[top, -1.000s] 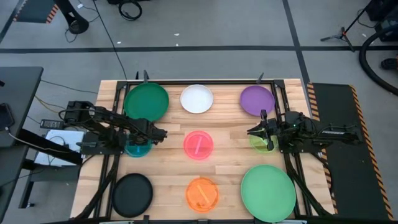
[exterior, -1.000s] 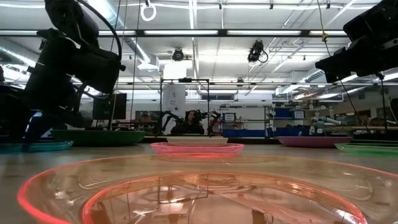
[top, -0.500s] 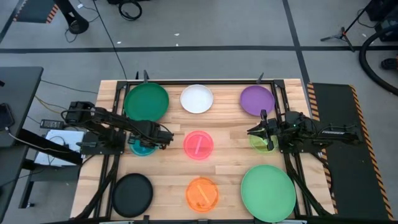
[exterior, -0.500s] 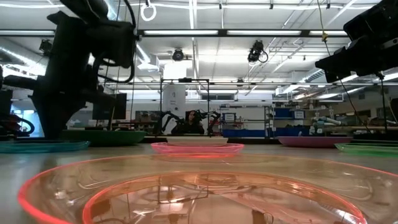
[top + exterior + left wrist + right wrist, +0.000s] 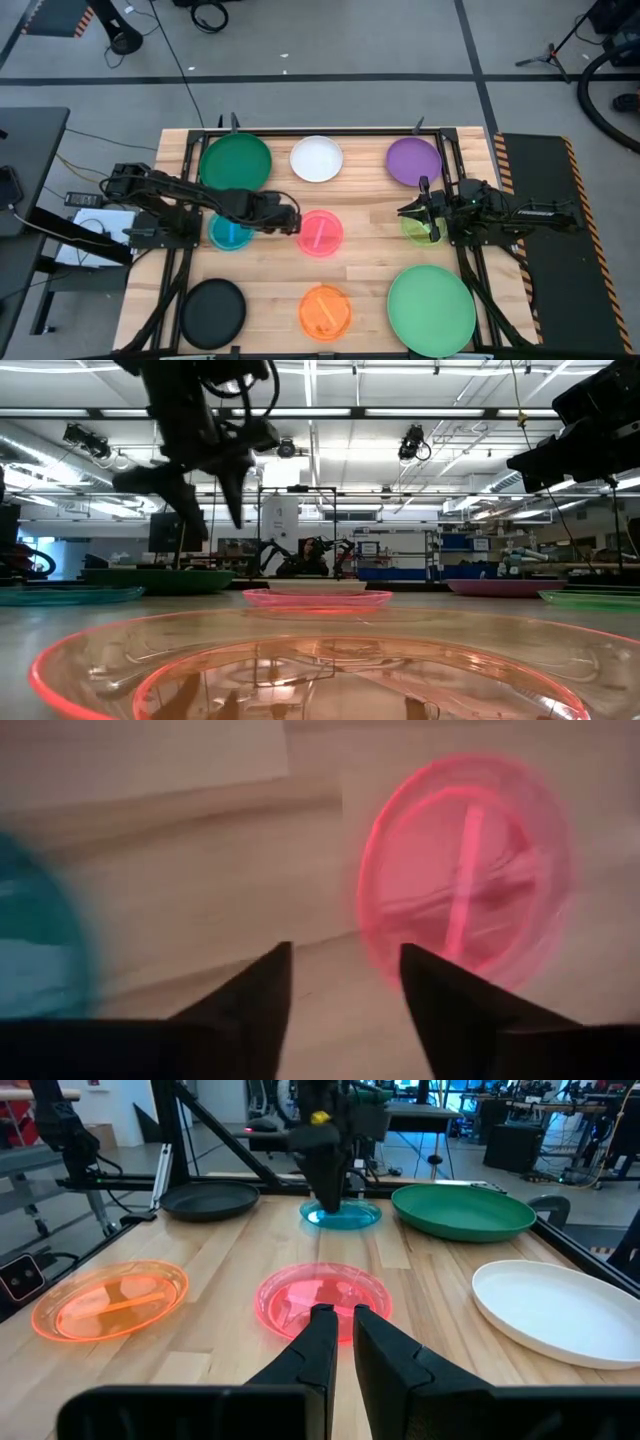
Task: Stack plastic plates
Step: Stack the transparent red plate on top of the transparent blue plate
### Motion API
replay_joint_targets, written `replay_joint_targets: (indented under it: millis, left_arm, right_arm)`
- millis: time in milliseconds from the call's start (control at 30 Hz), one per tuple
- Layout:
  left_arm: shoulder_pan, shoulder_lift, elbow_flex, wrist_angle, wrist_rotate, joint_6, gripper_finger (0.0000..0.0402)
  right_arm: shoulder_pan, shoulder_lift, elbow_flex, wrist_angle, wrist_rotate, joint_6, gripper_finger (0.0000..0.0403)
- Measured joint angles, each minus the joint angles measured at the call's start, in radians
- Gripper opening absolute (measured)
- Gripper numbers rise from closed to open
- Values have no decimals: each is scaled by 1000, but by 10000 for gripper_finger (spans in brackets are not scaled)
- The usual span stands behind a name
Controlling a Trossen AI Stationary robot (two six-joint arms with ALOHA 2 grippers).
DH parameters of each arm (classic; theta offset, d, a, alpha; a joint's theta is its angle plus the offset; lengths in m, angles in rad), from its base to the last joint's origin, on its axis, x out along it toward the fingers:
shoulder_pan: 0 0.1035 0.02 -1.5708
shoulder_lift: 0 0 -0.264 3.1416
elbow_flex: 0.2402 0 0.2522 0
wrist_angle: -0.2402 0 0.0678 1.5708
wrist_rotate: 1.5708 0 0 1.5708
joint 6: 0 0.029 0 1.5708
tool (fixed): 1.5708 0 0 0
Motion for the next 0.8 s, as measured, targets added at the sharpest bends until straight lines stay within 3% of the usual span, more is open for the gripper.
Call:
replay_joint_targets:
  millis: [167, 367, 800]
  left_arm:
    - [41, 66, -33, 141, 47, -87, 260]
    - [63, 153, -46, 349, 117, -81, 263]
    - [64, 212, -45, 268, 146, -51, 254]
  right_arm:
    - [0, 0, 0, 1, 0, 0, 47]
    - [0, 0, 0, 1, 0, 0, 47]
    - [0, 0, 0, 6, 0, 0, 47]
